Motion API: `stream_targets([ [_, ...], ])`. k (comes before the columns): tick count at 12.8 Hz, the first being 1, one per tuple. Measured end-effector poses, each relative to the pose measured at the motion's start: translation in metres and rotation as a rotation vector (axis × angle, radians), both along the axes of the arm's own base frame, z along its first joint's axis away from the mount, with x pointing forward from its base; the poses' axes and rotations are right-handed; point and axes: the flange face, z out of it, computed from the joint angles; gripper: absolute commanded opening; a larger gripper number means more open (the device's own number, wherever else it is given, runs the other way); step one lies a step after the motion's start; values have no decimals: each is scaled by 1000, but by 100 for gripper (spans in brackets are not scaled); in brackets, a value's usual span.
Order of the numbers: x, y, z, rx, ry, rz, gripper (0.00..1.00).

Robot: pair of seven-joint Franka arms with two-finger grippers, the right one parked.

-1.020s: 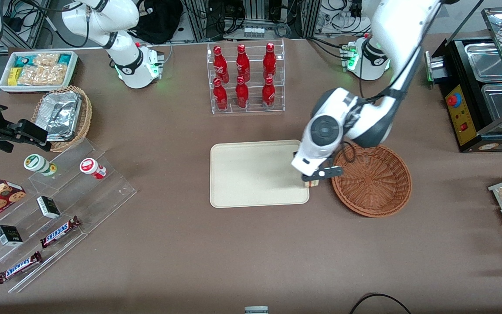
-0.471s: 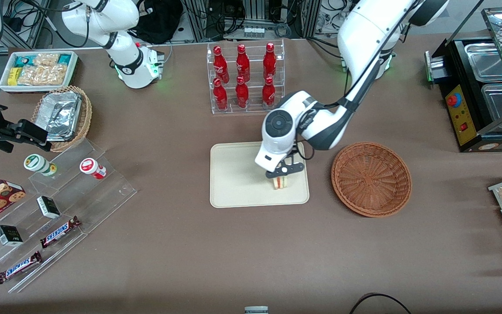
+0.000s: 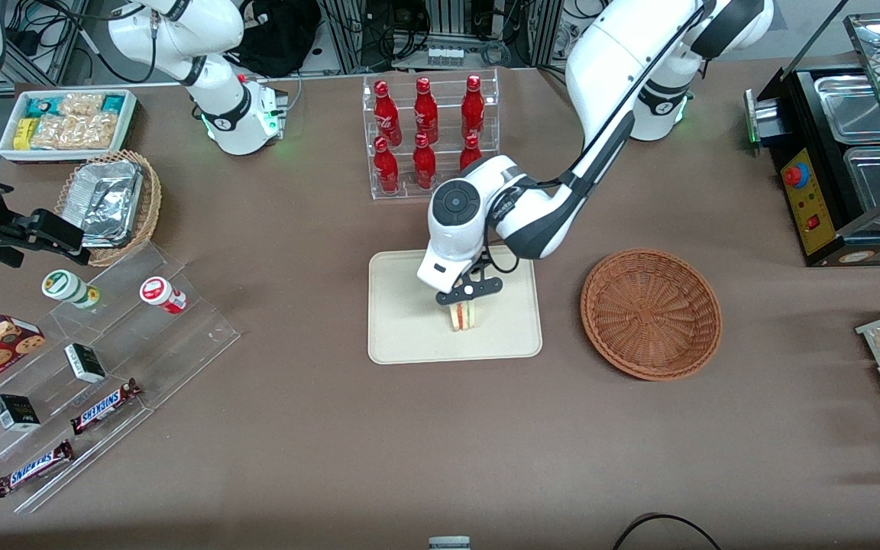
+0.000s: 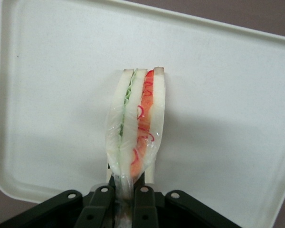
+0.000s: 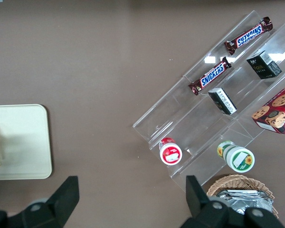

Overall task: Place sandwich from basket to tray
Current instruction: 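Lower the sandwich onto the tray and open the left gripper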

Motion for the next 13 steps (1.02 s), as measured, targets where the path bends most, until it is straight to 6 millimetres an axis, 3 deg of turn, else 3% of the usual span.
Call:
stream_targets([
  [1,-1,-1,-5,12,-9,5,6],
  [2,-1,-2,-9,18,-12,7,31],
  [3,-1,-3,-10,13,-16,9,99],
  [7,7,-7,1,-18,-45,21,100],
  [10,13,-7,43,-32,-83,27,100],
  [13,11,4,92,15,-93,33,100],
])
